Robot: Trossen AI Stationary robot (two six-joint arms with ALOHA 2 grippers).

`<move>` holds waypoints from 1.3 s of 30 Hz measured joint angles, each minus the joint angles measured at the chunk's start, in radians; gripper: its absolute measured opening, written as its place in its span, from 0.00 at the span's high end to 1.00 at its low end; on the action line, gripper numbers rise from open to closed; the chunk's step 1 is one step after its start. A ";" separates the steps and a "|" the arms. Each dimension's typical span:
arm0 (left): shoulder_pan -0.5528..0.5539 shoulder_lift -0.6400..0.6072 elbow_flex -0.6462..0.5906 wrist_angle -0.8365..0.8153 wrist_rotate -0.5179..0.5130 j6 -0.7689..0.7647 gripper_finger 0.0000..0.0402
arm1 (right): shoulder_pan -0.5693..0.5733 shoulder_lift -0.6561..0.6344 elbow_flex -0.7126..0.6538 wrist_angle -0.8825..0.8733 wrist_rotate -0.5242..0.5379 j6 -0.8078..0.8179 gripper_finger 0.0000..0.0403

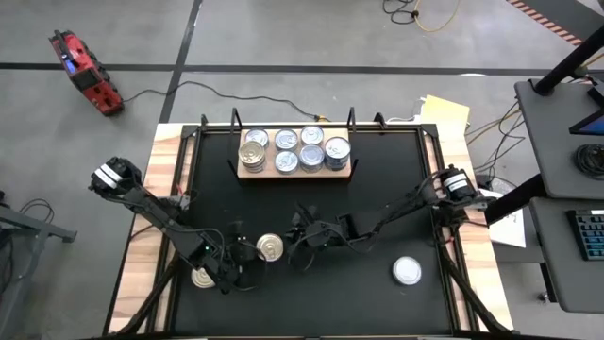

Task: Stack canned seafood by type on shelf
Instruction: Stack the blue tuna can on top of the other blue tuna cans on the shelf

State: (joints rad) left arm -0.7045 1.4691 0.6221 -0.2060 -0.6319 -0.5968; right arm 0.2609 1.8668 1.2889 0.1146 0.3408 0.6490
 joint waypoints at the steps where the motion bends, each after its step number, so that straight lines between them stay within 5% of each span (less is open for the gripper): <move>1: 0.000 -0.001 -0.004 0.004 -0.002 -0.009 1.00 | -0.001 0.001 0.003 -0.014 0.000 0.014 0.97; 9: -0.004 -0.001 -0.020 0.039 -0.005 0.005 1.00 | 0.000 0.003 0.002 -0.066 -0.011 0.082 0.95; 25: -0.031 0.000 -0.030 0.054 -0.015 0.005 1.00 | 0.000 0.002 -0.024 -0.081 -0.011 0.204 0.46; 39: -0.037 0.002 -0.034 0.061 -0.008 0.005 1.00 | 0.001 0.013 -0.040 -0.004 -0.011 0.220 0.33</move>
State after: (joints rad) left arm -0.7410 1.4712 0.5885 -0.1448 -0.6397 -0.5922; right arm 0.2615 1.8802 1.2488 0.1104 0.3303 0.8686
